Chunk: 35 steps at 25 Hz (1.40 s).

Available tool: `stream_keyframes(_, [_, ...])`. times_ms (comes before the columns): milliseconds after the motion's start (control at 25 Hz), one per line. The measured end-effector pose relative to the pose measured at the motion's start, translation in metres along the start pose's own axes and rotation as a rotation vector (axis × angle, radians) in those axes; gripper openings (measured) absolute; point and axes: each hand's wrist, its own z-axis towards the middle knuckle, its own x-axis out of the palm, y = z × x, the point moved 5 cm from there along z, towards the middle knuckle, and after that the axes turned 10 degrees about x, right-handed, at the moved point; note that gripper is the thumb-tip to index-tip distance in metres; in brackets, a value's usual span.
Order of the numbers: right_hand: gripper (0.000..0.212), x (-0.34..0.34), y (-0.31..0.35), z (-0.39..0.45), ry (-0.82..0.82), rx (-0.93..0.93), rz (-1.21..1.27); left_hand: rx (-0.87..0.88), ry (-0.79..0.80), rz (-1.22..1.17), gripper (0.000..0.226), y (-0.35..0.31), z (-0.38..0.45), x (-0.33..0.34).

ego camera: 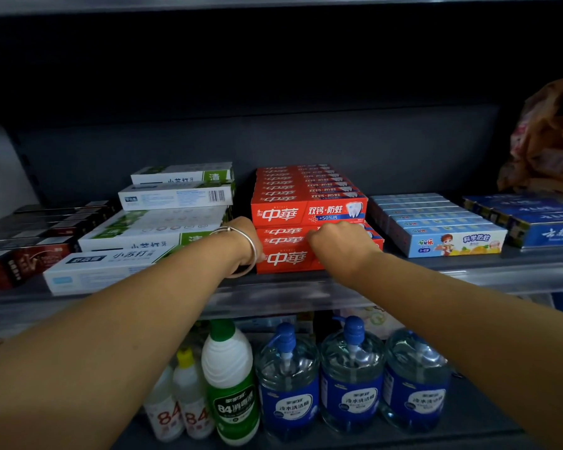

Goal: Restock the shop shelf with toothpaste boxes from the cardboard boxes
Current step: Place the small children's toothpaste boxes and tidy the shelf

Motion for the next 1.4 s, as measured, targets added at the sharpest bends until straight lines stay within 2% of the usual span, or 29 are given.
stream_keyframes(240, [0.036,0.001,0.001,0.001,0.004,0.008,-0.021,0.000,0.011,-0.028,0.038,0.001,0.000,0.001])
stream_keyframes(360, [0.035,0.000,0.000,0.000,-0.005,0.002,-0.011,0.007,0.022,-0.043,0.050,0.000,-0.002,0.001])
stream_keyframes(520, [0.034,0.000,0.000,0.000,-0.004,-0.002,-0.015,-0.002,0.104,-0.072,0.064,-0.003,-0.002,0.000])
stream_keyframes(760, [0.034,0.001,-0.001,0.002,-0.017,-0.008,-0.036,-0.007,0.167,-0.138,0.066,-0.003,0.000,-0.001])
stream_keyframes(1160, [0.036,0.004,-0.002,0.002,-0.012,-0.007,-0.008,-0.024,0.124,-0.015,0.069,-0.003,-0.005,-0.001])
stream_keyframes(1400, [0.047,0.004,-0.002,-0.004,-0.014,-0.071,0.161,-0.041,0.037,0.095,0.068,-0.005,-0.025,-0.009])
